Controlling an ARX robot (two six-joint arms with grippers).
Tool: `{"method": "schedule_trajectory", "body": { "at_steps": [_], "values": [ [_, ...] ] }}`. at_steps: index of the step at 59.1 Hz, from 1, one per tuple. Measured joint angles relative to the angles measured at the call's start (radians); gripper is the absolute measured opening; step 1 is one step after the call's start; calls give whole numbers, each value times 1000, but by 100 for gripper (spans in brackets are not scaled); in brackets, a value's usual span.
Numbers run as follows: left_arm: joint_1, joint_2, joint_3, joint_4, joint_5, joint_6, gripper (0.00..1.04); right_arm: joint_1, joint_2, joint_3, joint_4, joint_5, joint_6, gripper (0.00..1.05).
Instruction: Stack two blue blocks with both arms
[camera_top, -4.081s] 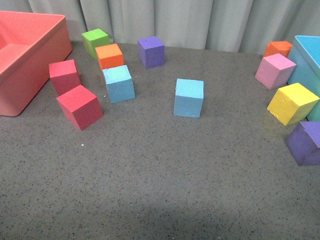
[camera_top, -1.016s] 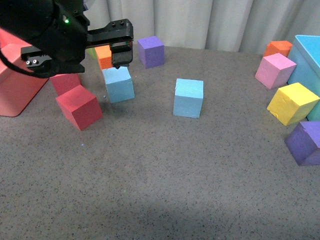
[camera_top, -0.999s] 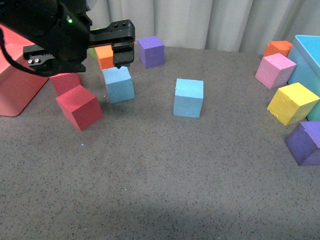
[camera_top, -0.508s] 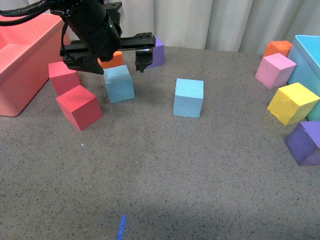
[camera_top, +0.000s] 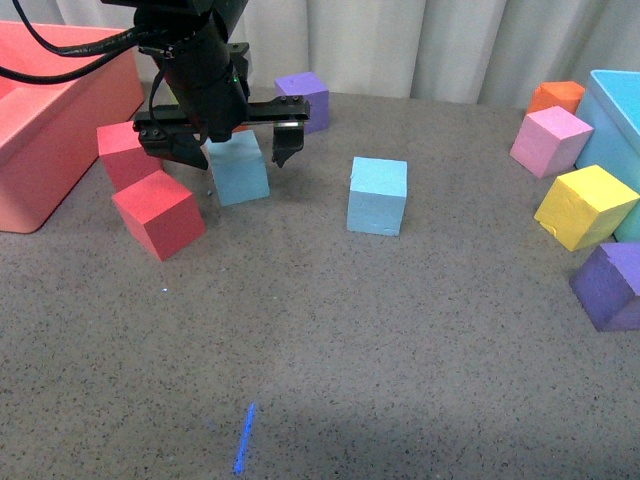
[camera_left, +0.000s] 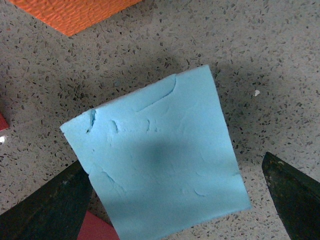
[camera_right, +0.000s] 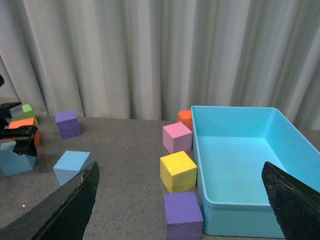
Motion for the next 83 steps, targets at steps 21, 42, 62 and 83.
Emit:
{"method": "schedule_trajectory", "body": {
  "at_steps": [21,42,62,83],
  "values": [
    [10,52,91,-60,-22,-7,56,0,0,0,0,0,0,95],
    [-3,-64,-53,7,7,-18,47,0,0,0,0,0,0,95],
    [-101,-301,-189,47,4,-19,46,0,0,0,0,0,0,95],
    [-245,-238,-118,-42,-24,-31,45,0,0,0,0,0,0,95]
  ]
}}
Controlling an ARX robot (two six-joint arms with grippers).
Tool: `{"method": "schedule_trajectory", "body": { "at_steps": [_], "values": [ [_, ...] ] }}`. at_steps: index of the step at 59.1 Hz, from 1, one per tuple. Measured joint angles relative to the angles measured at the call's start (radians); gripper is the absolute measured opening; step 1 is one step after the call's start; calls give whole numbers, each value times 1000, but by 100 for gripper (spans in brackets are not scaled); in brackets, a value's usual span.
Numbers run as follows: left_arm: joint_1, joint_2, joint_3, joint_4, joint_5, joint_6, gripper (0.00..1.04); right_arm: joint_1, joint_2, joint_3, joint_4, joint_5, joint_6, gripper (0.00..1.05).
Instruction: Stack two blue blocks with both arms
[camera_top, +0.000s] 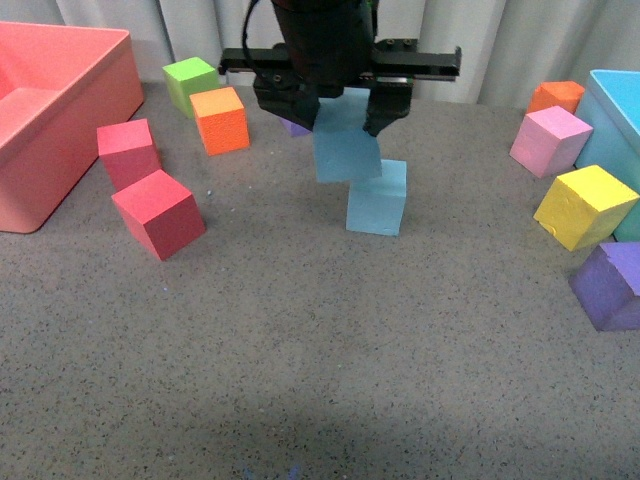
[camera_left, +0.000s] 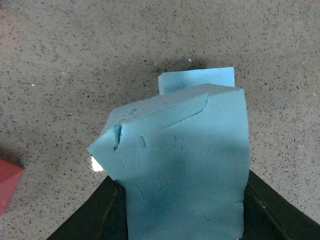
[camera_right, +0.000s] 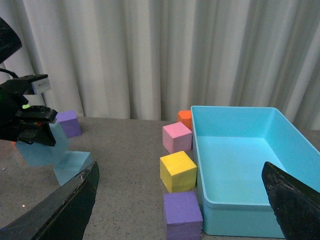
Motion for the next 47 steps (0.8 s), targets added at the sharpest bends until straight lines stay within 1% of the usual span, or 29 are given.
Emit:
{"method": "schedule_trajectory", "body": {
  "at_steps": [20,33,47],
  "values": [
    [-27,103,147,-87,-13,-4,45,0,0,0,0,0,0,95],
    [-31,137,208,-108,-5,-3,45,0,0,0,0,0,0,95],
    [-56,182,263,-121,-3,-2,44,0,0,0,0,0,0,95]
  ]
}}
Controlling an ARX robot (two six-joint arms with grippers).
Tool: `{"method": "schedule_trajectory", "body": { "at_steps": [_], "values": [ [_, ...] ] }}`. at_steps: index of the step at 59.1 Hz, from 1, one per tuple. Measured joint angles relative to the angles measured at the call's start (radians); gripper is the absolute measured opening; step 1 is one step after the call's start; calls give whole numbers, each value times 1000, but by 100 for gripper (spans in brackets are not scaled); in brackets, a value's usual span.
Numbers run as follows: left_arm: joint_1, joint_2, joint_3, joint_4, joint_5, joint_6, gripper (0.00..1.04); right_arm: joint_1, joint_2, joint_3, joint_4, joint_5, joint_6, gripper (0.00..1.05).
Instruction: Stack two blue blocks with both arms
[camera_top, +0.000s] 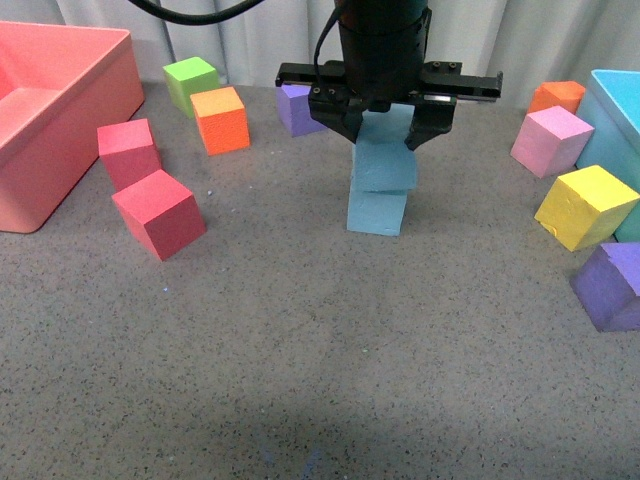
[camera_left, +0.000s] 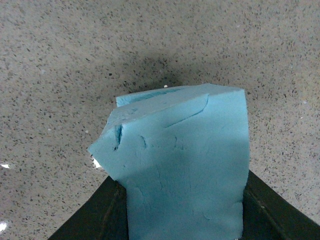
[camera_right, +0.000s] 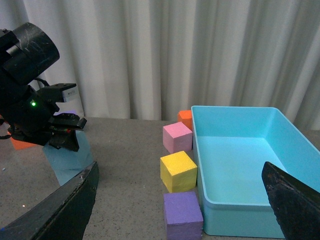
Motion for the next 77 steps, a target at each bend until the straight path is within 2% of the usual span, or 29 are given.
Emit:
{"method": "schedule_trajectory", "body": {
  "at_steps": [16,29,35,52,60,77],
  "values": [
    [1,23,23,-6,-24,10,44,0,0,0,0,0,0,95],
    [3,23,28,-8,-22,10,78,0,0,0,0,0,0,95],
    [3,23,40,-13,-18,10,100,0,0,0,0,0,0,95],
    [3,14,35,-10,1,6,98,0,0,0,0,0,0,95],
    [3,-37,-23,39,29,9,98,0,0,0,0,0,0,95],
    [10,-170,-165,153,25,31,98,0,0,0,0,0,0,95]
  ]
}}
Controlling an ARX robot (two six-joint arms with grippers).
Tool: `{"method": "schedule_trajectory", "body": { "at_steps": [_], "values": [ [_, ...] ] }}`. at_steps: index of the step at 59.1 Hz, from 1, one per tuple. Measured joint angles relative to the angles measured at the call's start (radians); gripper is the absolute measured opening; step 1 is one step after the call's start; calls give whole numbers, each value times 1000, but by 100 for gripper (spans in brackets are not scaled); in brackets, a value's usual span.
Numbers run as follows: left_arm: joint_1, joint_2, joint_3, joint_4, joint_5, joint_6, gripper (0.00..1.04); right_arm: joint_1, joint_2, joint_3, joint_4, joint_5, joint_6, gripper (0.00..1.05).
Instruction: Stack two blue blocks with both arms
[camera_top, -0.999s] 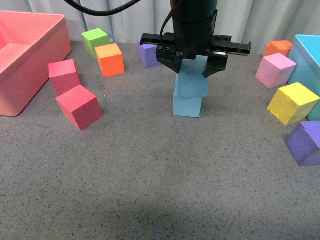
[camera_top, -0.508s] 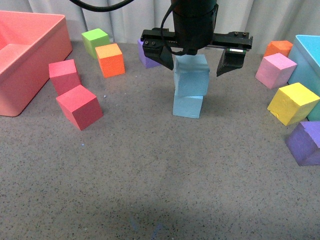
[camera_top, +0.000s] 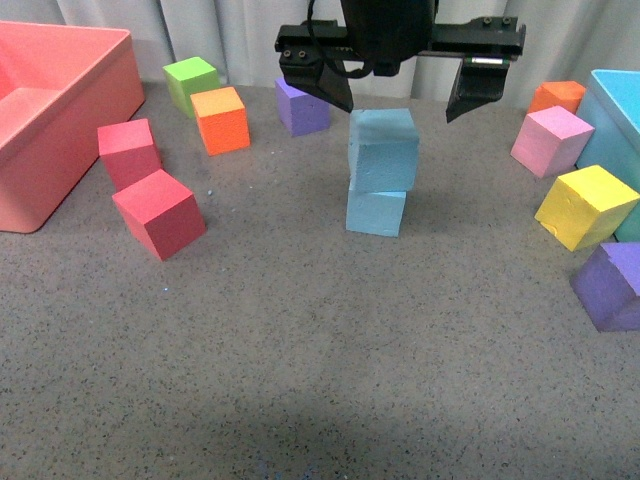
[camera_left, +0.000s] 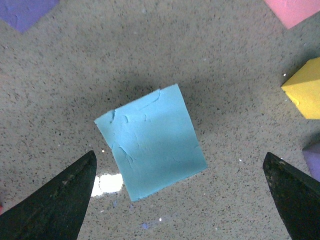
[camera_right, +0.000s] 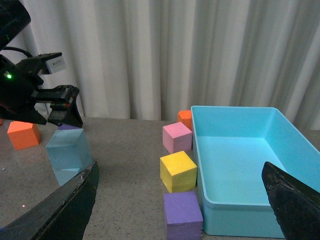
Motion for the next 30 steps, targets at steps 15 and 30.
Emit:
{"method": "schedule_trajectory", "body": {
  "at_steps": [15,30],
  "values": [
    [90,-324,-812,1261,-374,207,57,0,0,0,0,3,0,95],
    [245,-642,-1340,1608,-252,225,8,0,0,0,0,-1,0,95]
  ]
}}
